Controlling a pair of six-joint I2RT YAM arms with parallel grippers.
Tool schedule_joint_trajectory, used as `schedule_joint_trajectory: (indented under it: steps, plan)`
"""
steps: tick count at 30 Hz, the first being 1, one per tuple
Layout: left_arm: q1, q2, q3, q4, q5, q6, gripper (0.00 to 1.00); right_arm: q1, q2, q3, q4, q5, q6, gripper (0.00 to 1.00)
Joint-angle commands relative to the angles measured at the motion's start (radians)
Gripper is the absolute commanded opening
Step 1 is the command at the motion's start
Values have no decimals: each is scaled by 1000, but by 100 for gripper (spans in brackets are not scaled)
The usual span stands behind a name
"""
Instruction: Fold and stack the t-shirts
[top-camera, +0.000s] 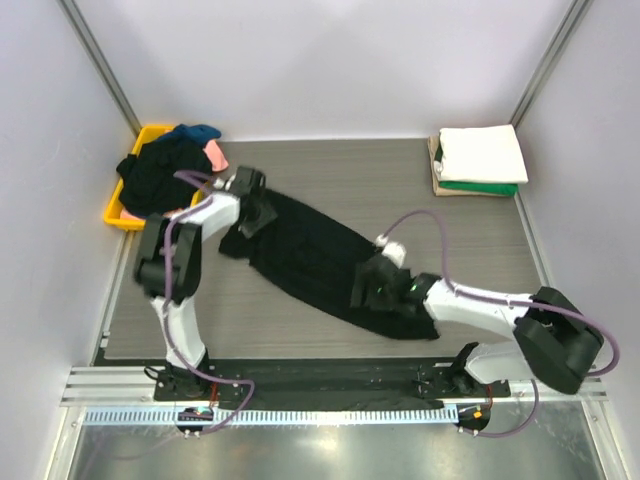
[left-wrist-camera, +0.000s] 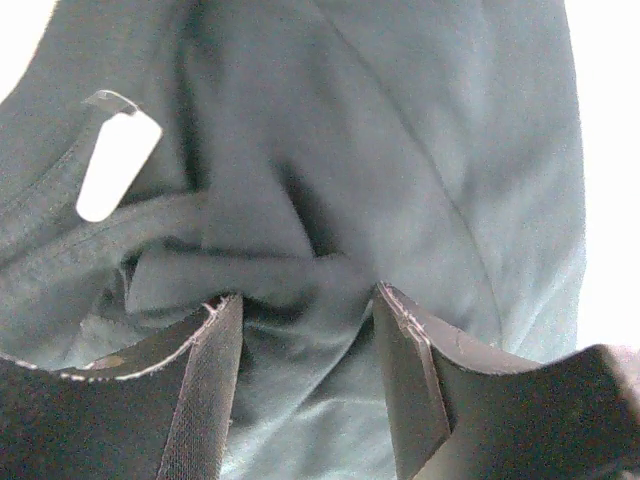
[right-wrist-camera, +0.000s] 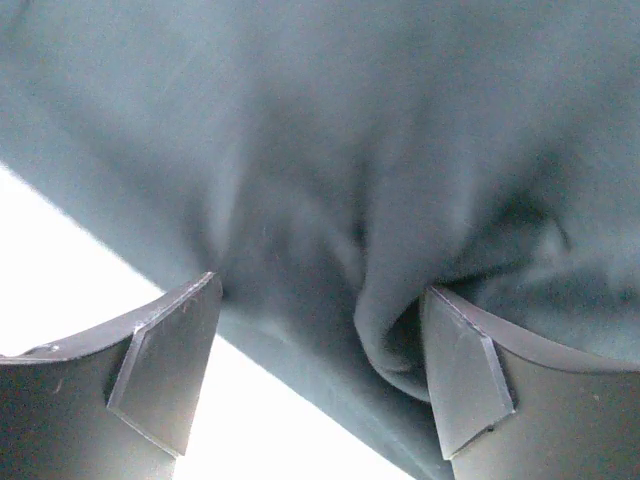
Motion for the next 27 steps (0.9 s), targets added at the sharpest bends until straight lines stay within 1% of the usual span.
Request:
schedule_joint_trajectory:
  steps: [1, 2, 3, 4, 5, 6, 7, 8, 9, 10, 11, 13, 14, 15, 16, 17, 18, 19, 20, 21, 22, 23, 24, 25, 26, 27]
  plan:
    - [-52, 295, 332, -78, 2, 24, 55, 306, -47, -57, -126, -39, 330, 83]
    - [-63, 357, 466, -108, 30, 51, 55, 459, -48, -14, -122, -13, 372, 83]
    - [-72, 418, 583, -131, 79, 129, 55, 518, -43, 23, -126, 6, 409, 83]
    - [-85, 561, 854, -192, 216, 155, 55, 564, -35, 68, -151, 32, 414, 83]
    - [-108, 627, 997, -243, 263, 186, 55, 643, -17, 171, -244, 75, 418, 85]
    - [-123, 702, 1143, -311, 287, 208, 56, 665, -12, 222, -298, 146, 418, 85]
    - [-134, 798, 1425, -423, 311, 246, 57, 679, -8, 268, -350, 179, 418, 87]
    - [-149, 822, 1501, -439, 341, 257, 63, 686, -12, 344, -448, 207, 418, 87]
    - [-151, 816, 1530, -432, 366, 258, 69, 695, -21, 372, -483, 256, 415, 87]
    - [-154, 790, 1506, -363, 387, 252, 75, 695, -34, 392, -507, 277, 406, 88]
    - [-154, 671, 1362, -308, 415, 252, 84, 696, -57, 420, -545, 299, 399, 89]
    - [-155, 527, 1205, -179, 386, 268, 90, 690, -77, 440, -574, 372, 367, 90]
    - [-154, 464, 1137, -173, 351, 281, 93, 677, -84, 455, -597, 391, 354, 92]
    - [-149, 355, 1074, -182, 275, 294, 94, 657, -94, 462, -608, 396, 334, 92]
    - [-143, 310, 1058, -239, 237, 300, 95, 590, -95, 465, -614, 383, 316, 92]
    - [-136, 272, 1048, -275, 207, 294, 95, 551, -101, 465, -611, 374, 270, 92]
    - [-122, 186, 1016, -309, 172, 289, 95, 516, -103, 465, -604, 365, 245, 92]
    - [-93, 147, 997, -370, 164, 285, 95, 470, -104, 466, -587, 350, 215, 92]
    - [-77, 97, 972, -399, 154, 285, 95, 396, -100, 469, -537, 315, 135, 92]
    - [-64, 4, 896, -427, 130, 292, 95, 349, -94, 472, -512, 285, 103, 92]
    - [-47, -56, 850, -470, 113, 300, 95, 304, -57, 481, -490, 256, 66, 92]
    - [-43, -110, 784, -482, 101, 311, 95, 217, -34, 510, -464, 200, 35, 92]
    - [-43, -167, 715, -481, 95, 338, 95, 178, -2, 529, -458, 187, -20, 92]
    - [-43, -293, 540, -452, 66, 343, 95, 147, 55, 550, -455, 176, -45, 92]
    - [-45, -351, 453, -432, 64, 343, 95, 80, 90, 596, -443, 163, -71, 92]
    - [-45, -415, 369, -410, 70, 337, 95, 51, 122, 619, -432, 135, -124, 92]
